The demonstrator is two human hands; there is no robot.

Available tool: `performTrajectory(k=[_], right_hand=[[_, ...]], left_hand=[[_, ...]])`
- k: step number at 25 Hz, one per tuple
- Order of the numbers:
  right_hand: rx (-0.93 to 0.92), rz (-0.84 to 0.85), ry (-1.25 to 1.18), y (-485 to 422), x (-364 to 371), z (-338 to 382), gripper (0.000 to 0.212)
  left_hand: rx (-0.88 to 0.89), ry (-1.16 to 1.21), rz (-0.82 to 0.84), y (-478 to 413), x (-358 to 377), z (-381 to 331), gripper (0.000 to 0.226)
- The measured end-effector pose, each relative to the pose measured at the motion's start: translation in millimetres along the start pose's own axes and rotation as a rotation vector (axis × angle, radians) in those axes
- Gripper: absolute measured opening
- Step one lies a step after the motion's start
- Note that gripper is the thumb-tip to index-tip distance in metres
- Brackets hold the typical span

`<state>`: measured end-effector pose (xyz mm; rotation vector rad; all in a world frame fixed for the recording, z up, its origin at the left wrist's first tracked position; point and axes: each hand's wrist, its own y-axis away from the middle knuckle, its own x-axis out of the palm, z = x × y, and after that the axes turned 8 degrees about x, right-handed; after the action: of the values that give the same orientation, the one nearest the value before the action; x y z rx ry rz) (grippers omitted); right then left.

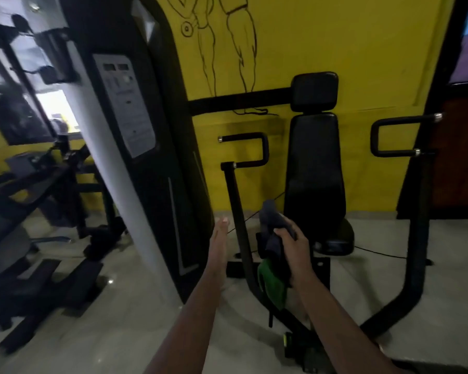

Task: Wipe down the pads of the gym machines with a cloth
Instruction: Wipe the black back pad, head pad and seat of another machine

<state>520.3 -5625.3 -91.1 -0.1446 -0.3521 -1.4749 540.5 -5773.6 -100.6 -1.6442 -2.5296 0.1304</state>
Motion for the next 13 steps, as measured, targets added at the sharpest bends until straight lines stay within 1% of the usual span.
performTrajectory(k=[3,5,11,13], right_hand=[[-0.035,-0.065,0.026,-75.1,19.4,-9.2,0.031],[-0.043,-0.158,0.034,-133.4,31.9,-7.8,0.032],[-0.132,-0.263,0.0,-279.6,50.7,23.4,0.033],[-0.178,-0.318,-0.011,-324.9,46.7,35.7,0.033]], left_hand=[[-0.038,0.007,0.067,-83.9,6.2,23.8,0.054],[-0.065,0.019,0.101,-145.9,16.3,31.7,0.054],[-0.033,0.039,0.22,-307.0,68.6,23.3,0.052],[-0.024,0.043,0.286,-354.4,94.9,23.0,0.05]])
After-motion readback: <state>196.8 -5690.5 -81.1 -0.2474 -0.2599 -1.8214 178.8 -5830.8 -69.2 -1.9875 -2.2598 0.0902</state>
